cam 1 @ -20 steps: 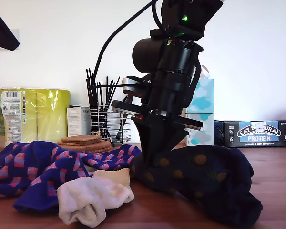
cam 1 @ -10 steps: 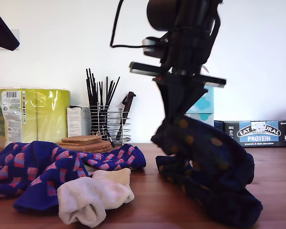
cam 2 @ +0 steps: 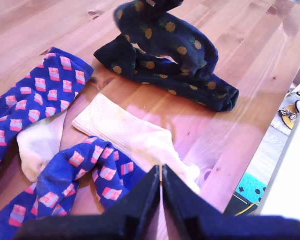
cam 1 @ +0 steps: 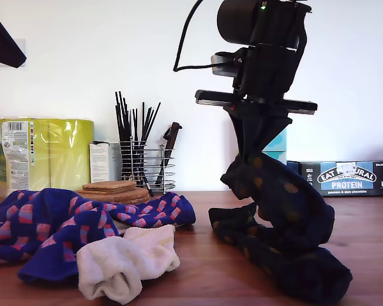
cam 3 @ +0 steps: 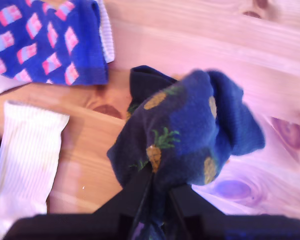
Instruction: Pair up the socks based on colour and pattern, by placing each sock on top of its pair
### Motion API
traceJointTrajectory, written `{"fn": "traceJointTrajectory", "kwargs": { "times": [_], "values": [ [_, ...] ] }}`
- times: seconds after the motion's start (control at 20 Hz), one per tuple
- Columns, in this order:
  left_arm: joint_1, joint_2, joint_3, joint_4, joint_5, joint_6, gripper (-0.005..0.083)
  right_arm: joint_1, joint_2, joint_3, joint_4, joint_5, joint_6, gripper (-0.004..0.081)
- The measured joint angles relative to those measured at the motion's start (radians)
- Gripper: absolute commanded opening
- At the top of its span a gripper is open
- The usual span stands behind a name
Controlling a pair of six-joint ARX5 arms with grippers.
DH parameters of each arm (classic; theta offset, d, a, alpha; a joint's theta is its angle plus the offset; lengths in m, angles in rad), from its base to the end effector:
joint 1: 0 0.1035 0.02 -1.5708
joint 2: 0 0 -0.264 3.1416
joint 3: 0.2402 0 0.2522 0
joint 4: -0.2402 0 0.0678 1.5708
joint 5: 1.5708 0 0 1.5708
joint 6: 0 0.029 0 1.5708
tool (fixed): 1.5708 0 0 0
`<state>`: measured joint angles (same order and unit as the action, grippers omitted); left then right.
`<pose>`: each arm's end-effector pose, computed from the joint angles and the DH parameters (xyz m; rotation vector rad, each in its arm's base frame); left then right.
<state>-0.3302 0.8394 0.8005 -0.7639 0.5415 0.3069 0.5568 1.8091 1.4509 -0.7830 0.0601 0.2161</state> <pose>0.1419 -0.0644 0.2838 0.1842 0.6884 -0.9405 0.3176 0.1957 0.2424 -0.1593 1.1334 0.3187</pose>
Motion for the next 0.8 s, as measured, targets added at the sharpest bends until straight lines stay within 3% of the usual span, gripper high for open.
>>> {"fn": "traceJointTrajectory", "kwargs": {
  "times": [0.15, 0.2, 0.35, 0.45, 0.8],
  "values": [
    [0.000, 0.000, 0.000, 0.000, 0.000, 0.000, -0.0019, 0.000, 0.056, 0.001, 0.016, -0.038, -0.005, -0.0008],
    [0.000, 0.000, 0.000, 0.000, 0.000, 0.000, -0.0019, 0.000, 0.095, 0.002, 0.016, -0.047, -0.005, 0.0028],
    [0.000, 0.000, 0.000, -0.001, 0.000, 0.000, -0.0019, 0.000, 0.200, 0.002, 0.012, -0.050, -0.008, 0.0300],
    [0.000, 0.000, 0.000, -0.003, 0.000, 0.000, -0.0019, 0.000, 0.206, 0.002, 0.005, -0.057, -0.024, 0.0399],
    [0.000, 0.000, 0.000, -0.004, 0.000, 0.000, -0.0019, -0.001, 0.062, 0.002, -0.089, -0.076, -0.035, 0.0408]
  ]
}}
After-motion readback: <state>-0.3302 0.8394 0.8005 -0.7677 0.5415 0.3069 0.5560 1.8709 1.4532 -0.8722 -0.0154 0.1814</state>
